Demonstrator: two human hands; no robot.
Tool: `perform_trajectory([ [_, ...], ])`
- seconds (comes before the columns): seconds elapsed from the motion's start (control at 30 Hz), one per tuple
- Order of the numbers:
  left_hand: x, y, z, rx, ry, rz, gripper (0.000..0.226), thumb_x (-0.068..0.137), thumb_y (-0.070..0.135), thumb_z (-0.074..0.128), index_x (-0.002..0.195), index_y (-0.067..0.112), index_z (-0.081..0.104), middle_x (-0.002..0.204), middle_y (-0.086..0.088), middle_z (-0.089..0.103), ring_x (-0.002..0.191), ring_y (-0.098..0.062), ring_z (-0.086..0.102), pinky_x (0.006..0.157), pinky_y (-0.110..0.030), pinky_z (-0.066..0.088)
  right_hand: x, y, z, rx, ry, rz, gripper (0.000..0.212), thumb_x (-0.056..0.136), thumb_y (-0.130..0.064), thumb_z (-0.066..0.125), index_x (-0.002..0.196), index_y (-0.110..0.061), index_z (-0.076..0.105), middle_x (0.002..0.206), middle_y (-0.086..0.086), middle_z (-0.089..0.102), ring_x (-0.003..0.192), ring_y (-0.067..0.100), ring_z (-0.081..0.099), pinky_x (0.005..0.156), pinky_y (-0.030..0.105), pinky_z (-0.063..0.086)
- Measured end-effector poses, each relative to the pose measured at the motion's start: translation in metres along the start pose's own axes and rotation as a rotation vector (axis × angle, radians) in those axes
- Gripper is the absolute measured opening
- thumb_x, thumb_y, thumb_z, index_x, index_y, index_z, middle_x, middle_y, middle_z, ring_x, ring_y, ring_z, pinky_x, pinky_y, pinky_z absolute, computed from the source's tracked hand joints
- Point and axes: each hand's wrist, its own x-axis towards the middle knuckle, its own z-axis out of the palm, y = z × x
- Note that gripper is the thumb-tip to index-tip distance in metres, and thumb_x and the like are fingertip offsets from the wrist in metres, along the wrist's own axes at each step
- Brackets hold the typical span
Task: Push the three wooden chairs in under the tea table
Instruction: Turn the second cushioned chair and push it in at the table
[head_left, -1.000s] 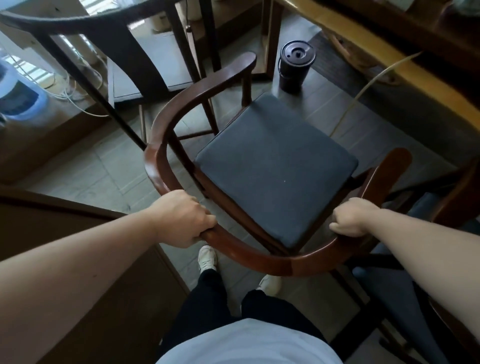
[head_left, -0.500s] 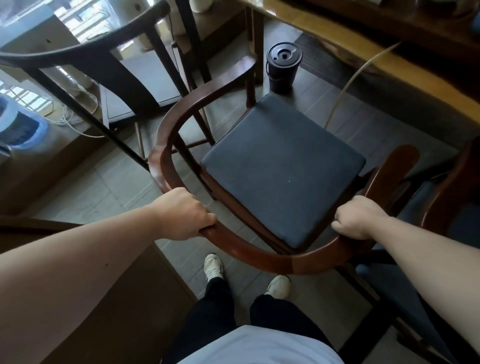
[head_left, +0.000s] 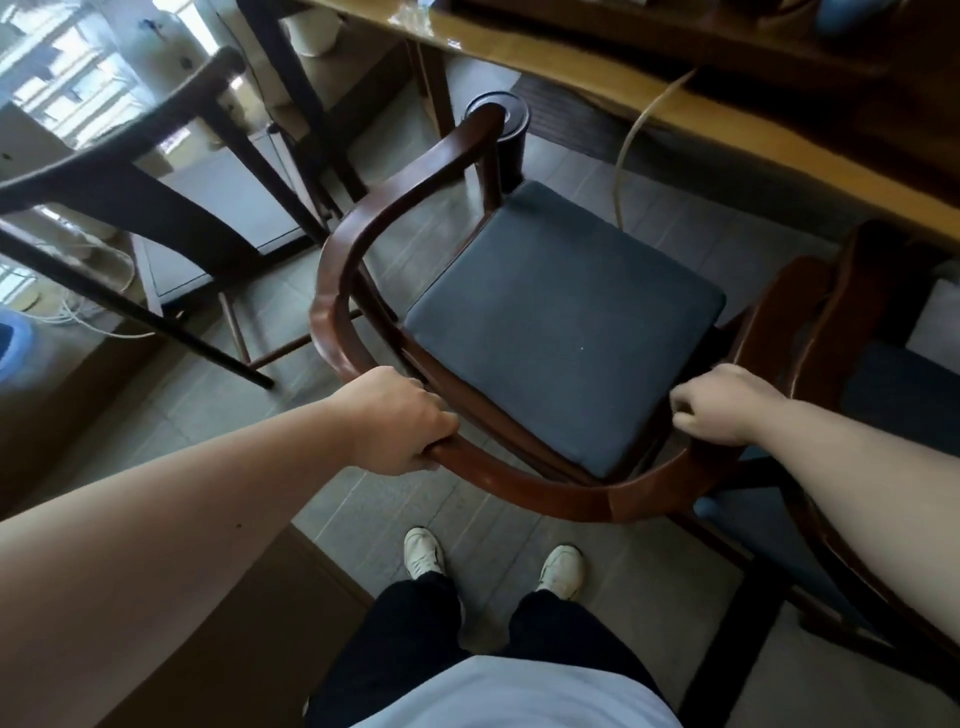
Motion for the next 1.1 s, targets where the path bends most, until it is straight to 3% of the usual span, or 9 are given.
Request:
perform_trajectory([
  [0.13, -0.009, -0.003, 0.0, -0.151, 0.018, 0.072, 0.056, 0.081, 0.072, 0.045, 0.117, 0.029, 0.049, 0.101, 0.009, 0.058, 0.092, -0.016, 0.055, 0.07, -0.036, 0.049, -0.025, -0.045, -0.01, 0.371, 0.248, -0.016, 0.029, 0.09, -0.037, 0.058, 0.115, -0.022, 0.062, 0.117, 0.003, 0.066, 0.109, 0.026, 0.06, 0.093, 0.038, 0.044],
  [0.27, -0.01, -0.024, -0.001, -0.162, 0.137, 0.151, 0.058, 0.079, 0.073, 0.044, 0.117, 0.03, 0.052, 0.102, 0.009, 0.061, 0.095, -0.017, 0.056, 0.074, -0.034, 0.046, -0.051, -0.103, -0.023, 0.624, 0.367, 0.014, 0.028, 0.09, -0.035, 0.061, 0.114, -0.02, 0.063, 0.118, 0.002, 0.064, 0.11, 0.022, 0.058, 0.094, 0.039, 0.044],
  [0.6, -0.024, -0.094, 0.021, -0.3, 0.439, 0.305, 0.054, 0.078, 0.063, 0.056, 0.113, 0.021, 0.06, 0.107, 0.001, 0.067, 0.099, -0.022, 0.063, 0.073, -0.038, 0.057, -0.081, -0.207, -0.055, 0.829, 0.526, 0.259, 0.044, 0.089, -0.049, 0.062, 0.125, -0.025, 0.058, 0.128, -0.009, 0.056, 0.119, 0.009, 0.048, 0.095, 0.03, 0.043],
  [0.7, -0.023, -0.115, 0.031, -0.271, 0.447, 0.305, 0.061, 0.077, 0.067, 0.057, 0.116, 0.021, 0.059, 0.114, 0.001, 0.065, 0.105, -0.022, 0.06, 0.076, -0.038, 0.057, -0.084, -0.229, -0.057, 0.889, 0.54, 0.246, 0.061, 0.079, -0.064, 0.063, 0.126, -0.026, 0.057, 0.13, -0.01, 0.054, 0.12, 0.006, 0.045, 0.098, 0.024, 0.038],
  [0.8, -0.016, -0.124, 0.04, -0.187, 0.432, 0.362, 0.056, 0.073, 0.059, 0.067, 0.11, 0.017, 0.062, 0.109, -0.001, 0.067, 0.098, -0.025, 0.063, 0.07, -0.039, 0.058, -0.085, -0.253, -0.047, 0.855, 0.464, 0.228, 0.079, 0.068, -0.076, 0.064, 0.129, -0.027, 0.054, 0.134, -0.008, 0.052, 0.123, 0.007, 0.043, 0.101, 0.023, 0.031],
  [0.87, -0.01, -0.124, 0.044, -0.171, 0.433, 0.389, 0.046, 0.07, 0.047, 0.077, 0.103, 0.017, 0.064, 0.098, 0.0, 0.069, 0.085, -0.026, 0.067, 0.059, -0.037, 0.057, -0.081, -0.264, -0.036, 0.778, 0.445, 0.24, 0.072, 0.068, -0.061, 0.074, 0.127, -0.024, 0.058, 0.133, -0.004, 0.055, 0.125, 0.012, 0.045, 0.104, 0.03, 0.03],
  [0.97, -0.005, -0.128, 0.044, -0.143, 0.431, 0.457, 0.032, 0.069, 0.042, 0.08, 0.081, 0.018, 0.062, 0.068, 0.005, 0.065, 0.056, -0.024, 0.063, 0.039, -0.028, 0.046, -0.072, -0.277, -0.026, 0.732, 0.599, 0.379, 0.05, 0.063, -0.017, 0.087, 0.11, -0.015, 0.07, 0.113, 0.001, 0.07, 0.108, 0.024, 0.063, 0.093, 0.039, 0.044],
  [1.1, -0.006, -0.133, 0.041, -0.109, 0.398, 0.544, 0.033, 0.08, 0.049, 0.055, 0.07, 0.017, 0.058, 0.058, 0.005, 0.06, 0.047, -0.021, 0.058, 0.034, -0.026, 0.042, -0.068, -0.287, -0.02, 0.706, 0.719, 0.397, 0.039, 0.056, -0.009, 0.085, 0.093, -0.014, 0.073, 0.09, -0.001, 0.073, 0.084, 0.026, 0.068, 0.075, 0.042, 0.052],
])
